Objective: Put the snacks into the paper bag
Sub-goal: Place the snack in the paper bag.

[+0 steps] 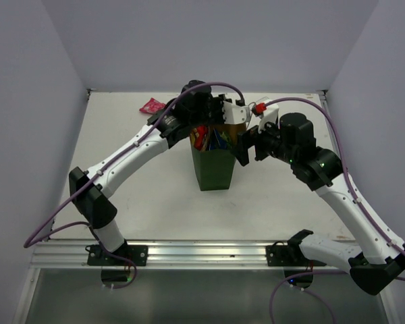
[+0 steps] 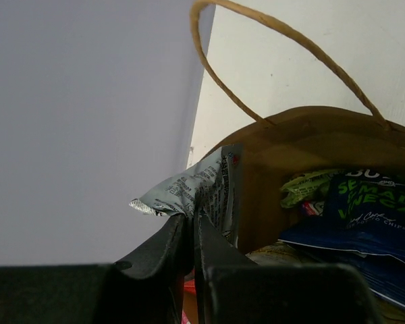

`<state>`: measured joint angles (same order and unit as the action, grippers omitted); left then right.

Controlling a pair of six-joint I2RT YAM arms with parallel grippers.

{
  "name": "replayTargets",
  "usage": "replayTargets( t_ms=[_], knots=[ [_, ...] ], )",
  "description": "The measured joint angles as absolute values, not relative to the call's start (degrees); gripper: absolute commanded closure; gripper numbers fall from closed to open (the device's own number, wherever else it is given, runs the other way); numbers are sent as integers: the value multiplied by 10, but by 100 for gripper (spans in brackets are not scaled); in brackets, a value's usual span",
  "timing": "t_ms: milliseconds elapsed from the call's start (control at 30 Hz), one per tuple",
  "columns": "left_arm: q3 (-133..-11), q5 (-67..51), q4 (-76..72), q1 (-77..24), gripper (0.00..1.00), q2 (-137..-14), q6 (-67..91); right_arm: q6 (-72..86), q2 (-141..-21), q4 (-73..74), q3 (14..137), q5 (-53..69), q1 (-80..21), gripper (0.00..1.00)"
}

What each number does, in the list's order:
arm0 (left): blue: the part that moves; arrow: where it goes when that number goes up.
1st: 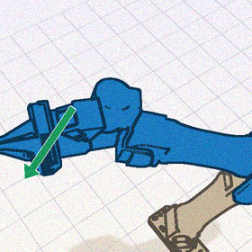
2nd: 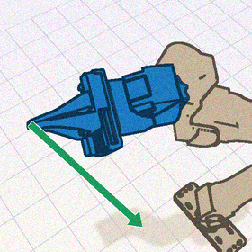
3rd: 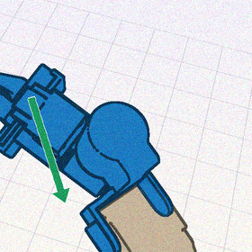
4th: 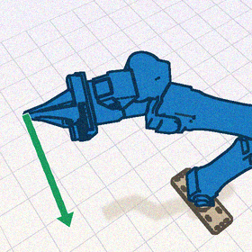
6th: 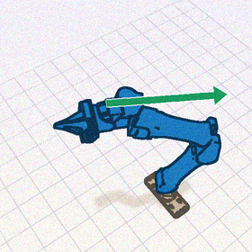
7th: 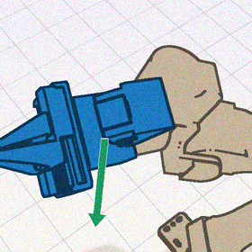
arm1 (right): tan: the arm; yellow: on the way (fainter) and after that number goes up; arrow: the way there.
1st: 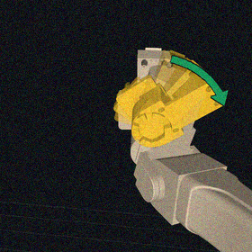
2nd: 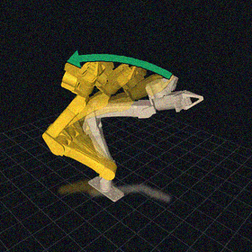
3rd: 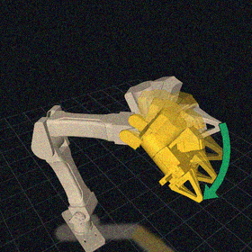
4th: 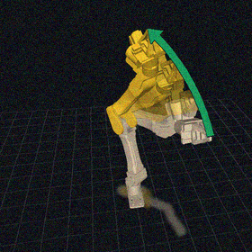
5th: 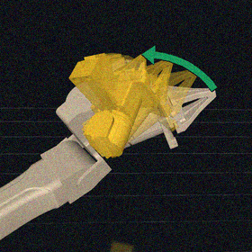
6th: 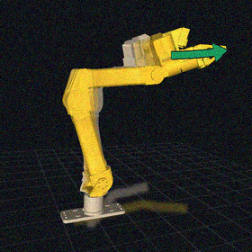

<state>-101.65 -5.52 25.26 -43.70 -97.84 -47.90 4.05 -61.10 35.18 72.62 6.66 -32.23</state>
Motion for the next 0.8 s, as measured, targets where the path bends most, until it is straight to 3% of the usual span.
replayTargets(
  t_ms=[133, 300, 333, 433, 700, 800],
  knots=[
    [-1004, -50, 251, -437, 85, -993, -496, 41, -611, 352, 726, 66, -322, 2],
    [-1000, -41, 249, -437, 73, -1011, -511, 41, -611, 352, 726, 66, -322, 1],
    [-998, -40, 248, -437, 63, -1011, -513, 41, -611, 352, 726, 66, -322, 2],
    [-997, -37, 246, -437, 47, -1011, -520, 41, -611, 352, 726, 66, -322, 2],
    [-997, -36, 231, -437, 40, -1011, -516, 40, -611, 352, 726, 66, -322, 2],
    [-996, -36, 221, -437, 33, -1010, -502, 41, -611, 352, 726, 66, -322, 1]
  ],
)
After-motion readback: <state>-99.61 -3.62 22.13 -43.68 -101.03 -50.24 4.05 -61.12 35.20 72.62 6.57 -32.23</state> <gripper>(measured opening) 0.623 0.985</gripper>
